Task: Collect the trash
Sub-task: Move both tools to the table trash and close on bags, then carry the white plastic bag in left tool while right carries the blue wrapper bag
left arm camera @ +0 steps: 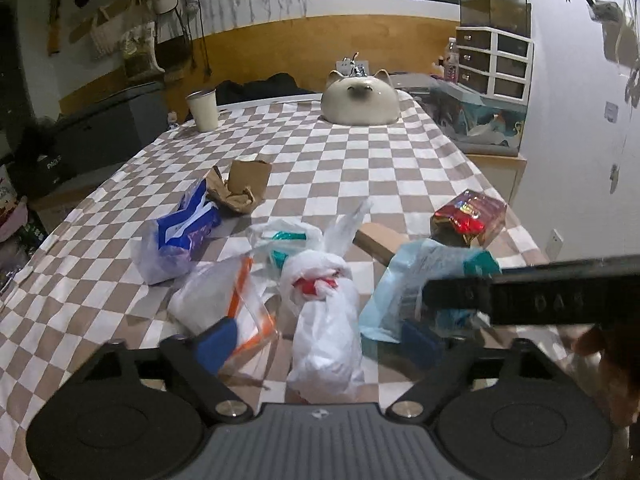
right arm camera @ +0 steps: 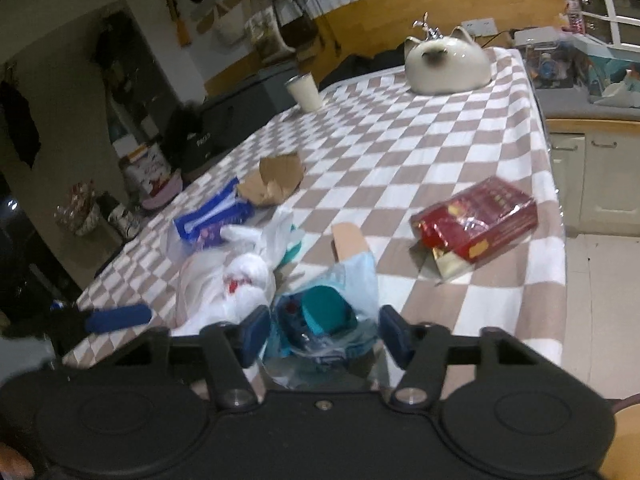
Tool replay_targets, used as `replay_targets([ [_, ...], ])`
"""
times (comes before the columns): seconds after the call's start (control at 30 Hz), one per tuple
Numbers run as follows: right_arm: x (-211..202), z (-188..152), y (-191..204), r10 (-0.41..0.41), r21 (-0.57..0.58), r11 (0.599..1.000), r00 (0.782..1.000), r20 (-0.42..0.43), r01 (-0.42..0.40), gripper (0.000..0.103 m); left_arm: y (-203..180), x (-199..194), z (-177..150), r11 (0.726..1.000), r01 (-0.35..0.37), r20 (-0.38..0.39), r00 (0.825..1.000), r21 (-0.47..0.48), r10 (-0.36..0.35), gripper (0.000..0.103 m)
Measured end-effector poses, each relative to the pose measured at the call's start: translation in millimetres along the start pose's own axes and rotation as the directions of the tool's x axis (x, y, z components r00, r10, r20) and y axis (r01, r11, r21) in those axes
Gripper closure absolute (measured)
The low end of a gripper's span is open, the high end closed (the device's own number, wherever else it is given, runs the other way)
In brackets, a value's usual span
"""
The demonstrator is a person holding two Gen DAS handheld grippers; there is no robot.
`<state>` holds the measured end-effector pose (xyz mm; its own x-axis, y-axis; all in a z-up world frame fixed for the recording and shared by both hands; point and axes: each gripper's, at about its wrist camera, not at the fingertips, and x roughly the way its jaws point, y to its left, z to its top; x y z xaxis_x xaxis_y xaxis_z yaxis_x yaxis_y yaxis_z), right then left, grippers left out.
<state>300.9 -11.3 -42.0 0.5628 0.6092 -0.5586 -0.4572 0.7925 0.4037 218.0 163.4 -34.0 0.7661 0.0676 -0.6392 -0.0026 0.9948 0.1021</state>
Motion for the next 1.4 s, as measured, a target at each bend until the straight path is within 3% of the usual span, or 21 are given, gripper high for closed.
replay_targets([
  [0.17,-13.8,-6.9,-6.2,0.010,-0.009,1.000,1.000,-0.001,-0.010,0.057,-3.1,9.9,2.5,1.000,-0.004,-0.025,1.000,0.025,0.005,0.045],
  [0.23,-19.0,-10.0,-8.4,0.005,-0.014,1.000,1.000,0.000,-0.005,0.062,-6.0,15.7,0.7,0.999,0.000,-0.050,0.999,0.039,0.002,0.047],
  [0.33,-27.4,-13.2,-9.1,-0.008,-0.026,1.000,1.000,0.000,0.008,0.065,-9.2,22.1,-1.4,0.999,-0.003,-0.063,0.998,0.046,0.006,0.049],
  [0.47,-40.0,-16.9,-8.9,-0.021,-0.050,0.999,1.000,0.001,0.021,0.068,-6.1,28.7,-3.6,1.000,-0.026,-0.067,0.997,0.015,0.027,0.068],
  [0.77,-61.6,-27.1,-5.7,-0.030,-0.072,0.997,1.000,0.009,0.030,0.072,-10.9,5.1,-21.3,0.999,-0.032,-0.020,0.999,-0.024,0.032,0.075],
  [1.4,-135.6,-52.4,17.7,-0.071,-0.122,0.989,0.991,0.116,0.085,0.075,-37.0,-91.7,-44.8,0.998,-0.031,0.134,0.990,-0.057,0.038,0.075],
])
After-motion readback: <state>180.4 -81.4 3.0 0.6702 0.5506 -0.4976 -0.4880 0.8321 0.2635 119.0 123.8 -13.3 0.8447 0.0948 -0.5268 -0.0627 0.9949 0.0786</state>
